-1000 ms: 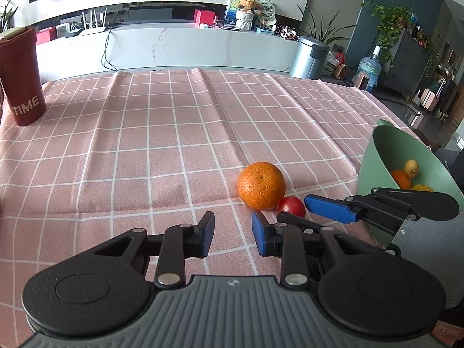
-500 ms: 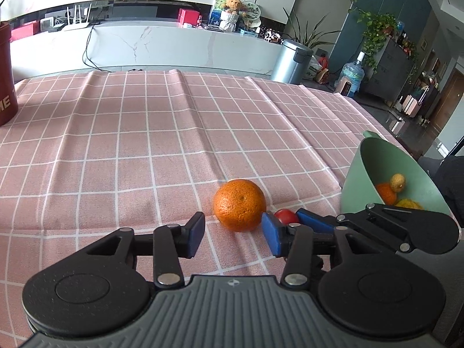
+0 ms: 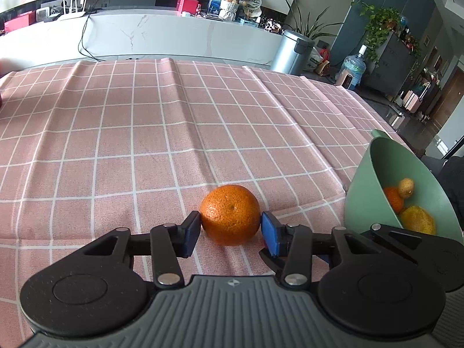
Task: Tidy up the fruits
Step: 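Grasp the orange with the left gripper while the right gripper grasps the red tomato, then lower the orange and tomato into the green colander and open both grippers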
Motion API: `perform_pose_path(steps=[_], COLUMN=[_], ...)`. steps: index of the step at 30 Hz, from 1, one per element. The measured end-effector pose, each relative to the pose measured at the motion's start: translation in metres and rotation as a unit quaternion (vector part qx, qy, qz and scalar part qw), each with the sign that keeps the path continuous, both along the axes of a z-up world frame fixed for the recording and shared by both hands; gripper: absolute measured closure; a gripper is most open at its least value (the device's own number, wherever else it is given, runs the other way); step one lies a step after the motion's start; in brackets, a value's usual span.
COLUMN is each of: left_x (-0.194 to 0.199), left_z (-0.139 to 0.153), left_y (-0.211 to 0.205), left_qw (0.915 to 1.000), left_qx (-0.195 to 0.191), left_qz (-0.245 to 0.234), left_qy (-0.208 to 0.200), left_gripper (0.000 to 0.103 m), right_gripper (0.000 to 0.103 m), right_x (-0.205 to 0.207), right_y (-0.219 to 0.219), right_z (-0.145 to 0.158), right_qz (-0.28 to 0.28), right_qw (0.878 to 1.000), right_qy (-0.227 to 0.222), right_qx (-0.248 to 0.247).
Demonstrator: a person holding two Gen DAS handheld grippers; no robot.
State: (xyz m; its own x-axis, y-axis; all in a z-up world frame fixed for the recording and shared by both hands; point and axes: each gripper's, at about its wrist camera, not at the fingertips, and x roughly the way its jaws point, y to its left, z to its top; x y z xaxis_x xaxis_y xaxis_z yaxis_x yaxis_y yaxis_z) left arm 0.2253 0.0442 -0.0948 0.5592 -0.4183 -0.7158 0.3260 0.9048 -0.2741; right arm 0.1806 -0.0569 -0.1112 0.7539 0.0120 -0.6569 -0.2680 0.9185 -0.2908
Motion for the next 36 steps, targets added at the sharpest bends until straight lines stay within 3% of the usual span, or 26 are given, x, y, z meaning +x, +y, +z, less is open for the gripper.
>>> perform_pose_path(steps=[9,15,21,25,30,36], left_x=[-0.008,-0.037,-0.056,-0.071,-0.077,-0.080], left_z=[0.016,0.041,0.068,0.080,0.088,0.089], left_y=[0.021,0.025,0.004,-0.022,-0.059,-0.107], left_qw=[0.9988,0.9979,0.9974,0.9976,0.9982,0.9958], left_qx=[-0.015,-0.018,-0.048,-0.050,-0.028,0.003], left_qz=[0.045,0.059,0.039,0.012,-0.023,-0.080], left_qy=[-0.008,-0.021,-0.037,-0.046,-0.047,-0.043], left_gripper=[0.053,0.053,0.053,0.053,0.053,0.054], right_gripper=[0.083,0.083,0.083,0.083,0.083,0.083], right_x=[-0.010,-0.034,-0.055,-0.065,-0.074,-0.077], right_y=[-0.001,-0.011,-0.040,-0.082,-0.143,-0.204], right_z=[0.007,0.035,0.079,0.101,0.118,0.118], right_qz=[0.006,0.022,0.022,-0.008,-0.059,-0.098], right_qw=[1.000,0.999,0.996,0.993,0.983,0.966], right_qy=[-0.003,-0.022,-0.022,-0.003,0.025,0.055], right_qx=[0.010,0.033,0.078,0.115,0.173,0.231])
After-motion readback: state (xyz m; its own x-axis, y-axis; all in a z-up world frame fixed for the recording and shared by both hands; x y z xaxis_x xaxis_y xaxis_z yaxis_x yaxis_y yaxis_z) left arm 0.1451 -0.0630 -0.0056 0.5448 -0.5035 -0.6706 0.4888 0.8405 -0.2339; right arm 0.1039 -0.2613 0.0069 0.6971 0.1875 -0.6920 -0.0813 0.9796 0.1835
